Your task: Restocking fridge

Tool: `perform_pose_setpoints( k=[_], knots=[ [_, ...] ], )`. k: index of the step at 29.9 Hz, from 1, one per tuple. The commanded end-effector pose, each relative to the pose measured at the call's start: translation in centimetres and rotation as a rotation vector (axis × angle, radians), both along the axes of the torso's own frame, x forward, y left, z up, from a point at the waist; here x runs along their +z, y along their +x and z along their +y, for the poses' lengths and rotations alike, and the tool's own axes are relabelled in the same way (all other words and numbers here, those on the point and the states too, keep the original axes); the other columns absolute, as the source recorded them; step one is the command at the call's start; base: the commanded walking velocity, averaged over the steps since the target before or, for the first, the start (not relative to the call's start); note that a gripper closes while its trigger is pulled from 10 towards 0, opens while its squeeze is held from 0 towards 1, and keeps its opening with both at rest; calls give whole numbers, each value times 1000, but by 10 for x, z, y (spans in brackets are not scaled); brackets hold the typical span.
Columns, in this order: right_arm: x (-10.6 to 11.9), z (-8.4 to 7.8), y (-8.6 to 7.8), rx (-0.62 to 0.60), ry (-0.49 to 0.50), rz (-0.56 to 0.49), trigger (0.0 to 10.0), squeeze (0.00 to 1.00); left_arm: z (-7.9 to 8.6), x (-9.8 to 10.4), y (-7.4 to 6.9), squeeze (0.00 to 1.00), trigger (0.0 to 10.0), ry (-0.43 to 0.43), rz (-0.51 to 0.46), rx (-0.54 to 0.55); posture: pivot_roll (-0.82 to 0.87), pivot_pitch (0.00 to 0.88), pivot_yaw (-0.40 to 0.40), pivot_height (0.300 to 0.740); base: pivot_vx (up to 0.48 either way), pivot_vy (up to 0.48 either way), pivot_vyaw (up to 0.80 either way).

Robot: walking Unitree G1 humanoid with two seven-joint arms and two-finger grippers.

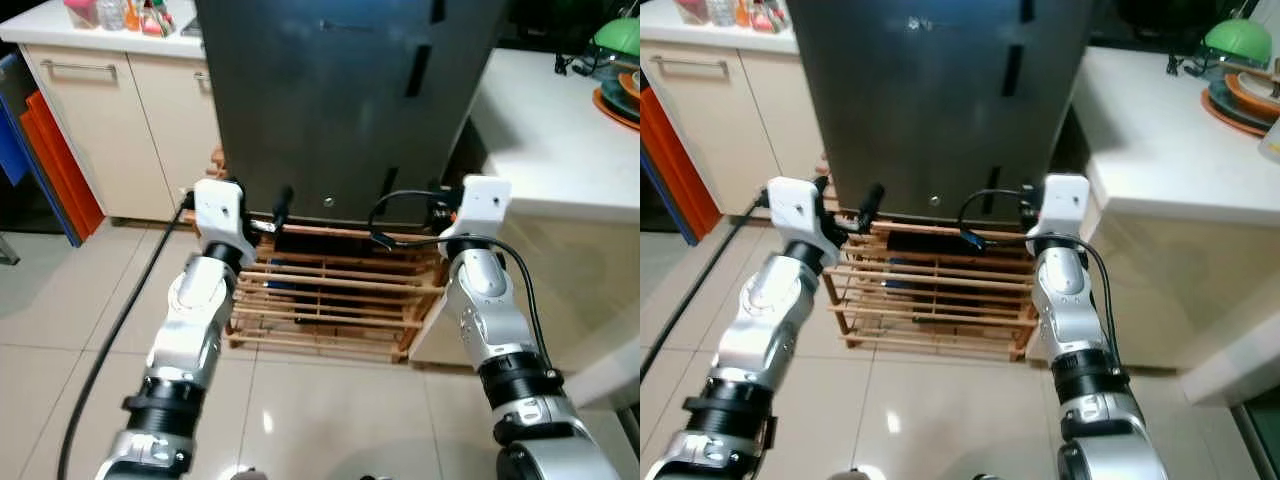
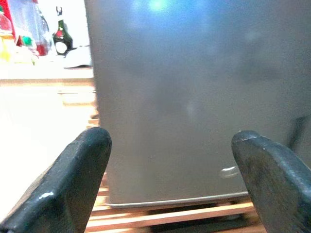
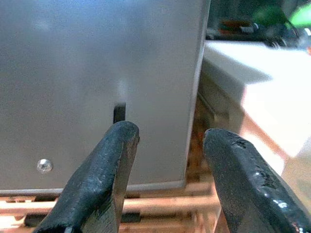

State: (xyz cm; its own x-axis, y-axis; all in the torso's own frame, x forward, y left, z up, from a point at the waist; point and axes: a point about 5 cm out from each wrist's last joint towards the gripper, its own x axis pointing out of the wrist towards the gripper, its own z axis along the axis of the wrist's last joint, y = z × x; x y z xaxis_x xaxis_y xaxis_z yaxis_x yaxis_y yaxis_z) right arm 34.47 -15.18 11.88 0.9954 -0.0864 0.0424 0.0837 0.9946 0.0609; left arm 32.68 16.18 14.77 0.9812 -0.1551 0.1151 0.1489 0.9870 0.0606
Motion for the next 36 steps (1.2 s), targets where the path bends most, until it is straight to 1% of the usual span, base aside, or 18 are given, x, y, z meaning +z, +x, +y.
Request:
perform_pose_setpoints(
  k=[1,3,4,6,7,8,9,10,13,16,18,20,22,27,30,32,34,36],
  knots=[
    [-8,-22,-7,-94,12,10,10000,0,-10,3,5,0,10000,21,17,-35,-31,0,30,740,0,480,-756],
    [-13,-26,-11,-112,8,16,10000,0,-10,3,5,0,10000,30,23,-48,-34,0,44,740,0,480,-756],
    [-22,-34,-20,-147,-4,34,10000,0,-12,0,4,0,10000,48,42,-72,-40,0,59,740,0,480,-756],
    [-31,-42,-29,-183,-14,56,10000,0,-14,-6,3,0,10000,62,62,-82,-47,0,62,740,0,480,-756],
    [-31,-42,-29,-183,-14,56,10000,0,-14,-6,3,0,10000,62,62,-82,-47,0,62,740,0,480,-756],
    [-37,-49,-39,-204,-21,64,10000,0,-18,-6,2,0,10000,52,67,-97,-64,0,71,740,0,480,-756],
    [-37,-49,-39,-204,-21,64,10000,0,-18,-6,2,0,10000,52,67,-97,-64,0,71,740,0,480,-756],
    [-37,-52,-46,-202,-46,59,10000,0,-22,-6,2,0,10000,50,64,-109,-86,0,80,740,0,480,-756],
    [-39,-57,-50,-205,-62,61,10000,0,-28,-8,4,0,10000,31,75,-116,-109,0,82,740,0,480,-756],
    [-39,-65,-50,-220,-72,65,10000,0,-37,-7,5,0,10000,-4,62,-125,-120,0,69,740,0,480,-752],
    [-36,-64,-48,-206,-80,58,10000,0,-40,-3,2,0,10000,-28,38,-130,-120,0,52,740,0,474,-756],
    [-35,-63,-47,-198,-85,57,10000,0,-41,-2,1,0,10000,-34,32,-131,-120,0,52,740,0,472,-756],
    [-32,-61,-45,-167,-102,55,10000,0,-40,-3,-2,0,10000,-45,25,-122,-110,0,26,740,0,446,-756],
    [-23,-66,-39,-146,-132,38,10000,0,-36,-5,1,0,10000,-94,16,-95,-139,0,12,740,0,442,-756],
    [-19,-64,-37,-136,-141,23,10000,0,-40,-3,2,0,10000,-118,-3,-102,-170,0,16,740,0,445,-754],
    [-13,-61,-33,-124,-143,4,10000,0,-45,-3,4,0,10000,-168,12,-97,-179,0,16,740,0,450,-756],
    [-12,-60,-33,-121,-143,0,10000,0,-47,-3,4,0,10000,-180,17,-95,-179,0,16,740,0,450,-756],
    [-7,-52,-29,-88,-159,-24,10000,0,-51,-2,5,0,10000,-191,19,-111,-189,0,23,740,0,450,-756]
  ],
)
